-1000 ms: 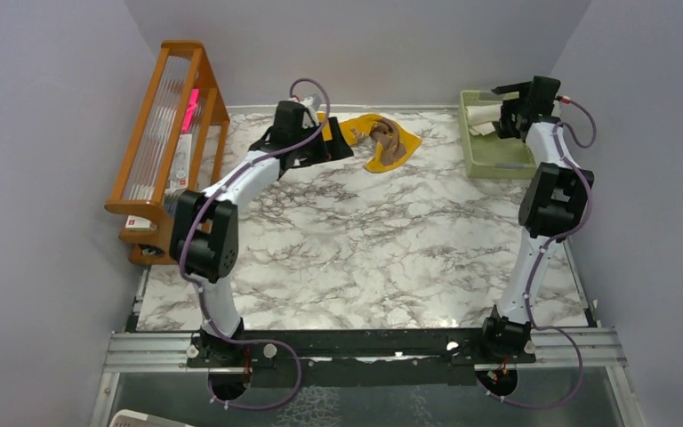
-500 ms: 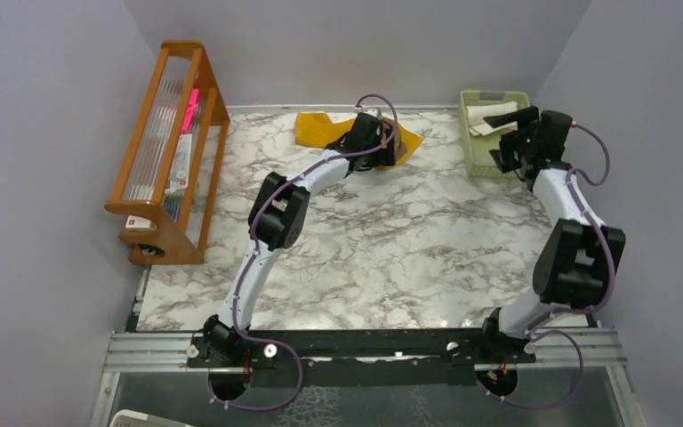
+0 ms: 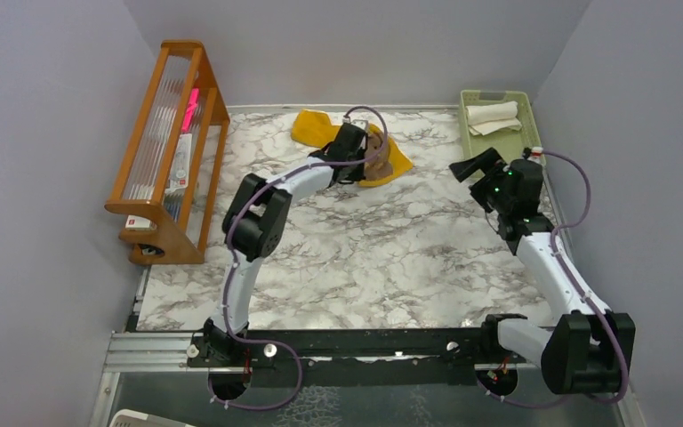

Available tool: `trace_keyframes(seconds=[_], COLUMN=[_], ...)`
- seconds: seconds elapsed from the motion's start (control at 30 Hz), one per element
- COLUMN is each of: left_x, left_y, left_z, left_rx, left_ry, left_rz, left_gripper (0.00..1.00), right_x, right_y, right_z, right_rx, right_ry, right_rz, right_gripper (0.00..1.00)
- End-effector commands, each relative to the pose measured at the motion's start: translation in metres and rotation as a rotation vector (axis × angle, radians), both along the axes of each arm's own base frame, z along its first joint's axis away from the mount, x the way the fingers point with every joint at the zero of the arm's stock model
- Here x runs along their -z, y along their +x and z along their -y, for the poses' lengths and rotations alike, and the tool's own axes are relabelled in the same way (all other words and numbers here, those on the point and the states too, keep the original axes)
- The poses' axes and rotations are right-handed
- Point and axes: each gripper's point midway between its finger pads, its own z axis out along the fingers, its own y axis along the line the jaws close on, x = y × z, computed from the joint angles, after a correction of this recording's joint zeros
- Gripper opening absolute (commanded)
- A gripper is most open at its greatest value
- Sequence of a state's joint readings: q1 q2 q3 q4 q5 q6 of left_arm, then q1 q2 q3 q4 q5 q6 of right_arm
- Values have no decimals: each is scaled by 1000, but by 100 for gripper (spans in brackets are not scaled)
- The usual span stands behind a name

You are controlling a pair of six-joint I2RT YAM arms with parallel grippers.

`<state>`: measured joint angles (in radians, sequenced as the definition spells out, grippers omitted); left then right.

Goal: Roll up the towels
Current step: Move the towel to the center of the board.

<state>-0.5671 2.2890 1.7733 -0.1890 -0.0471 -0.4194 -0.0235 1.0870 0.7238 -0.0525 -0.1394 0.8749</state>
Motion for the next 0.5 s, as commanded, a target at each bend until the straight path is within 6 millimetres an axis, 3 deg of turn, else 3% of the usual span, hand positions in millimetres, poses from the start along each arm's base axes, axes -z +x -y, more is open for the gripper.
trace_keyframes(seconds=[0.0,0.13,0.3,0.37,0.47], left_x=[-68,-55,-10,-7,-1], left_y=[-61,-167,-284,-316,-343], left_z=[-17,-51,-135,-161,-190], left_rx=[138,221,-168,-179,-214], left_ry=[-67,-113,-162,-162,-145], left_rz=[56,-106,-377,-348,-301], left_gripper=[0,0,0,0,0], right_x=[13,25,29,32,47], right_y=[12,21,35,39,49], right_z=[-31,-76,-143,-184,-246], right_rx=[-95,-208,-360,-479,-648], right_ry=[-197,-238,-365,-441,-534], right_rz=[8,-13,45,86,98], right_gripper=[96,96,96,96,95])
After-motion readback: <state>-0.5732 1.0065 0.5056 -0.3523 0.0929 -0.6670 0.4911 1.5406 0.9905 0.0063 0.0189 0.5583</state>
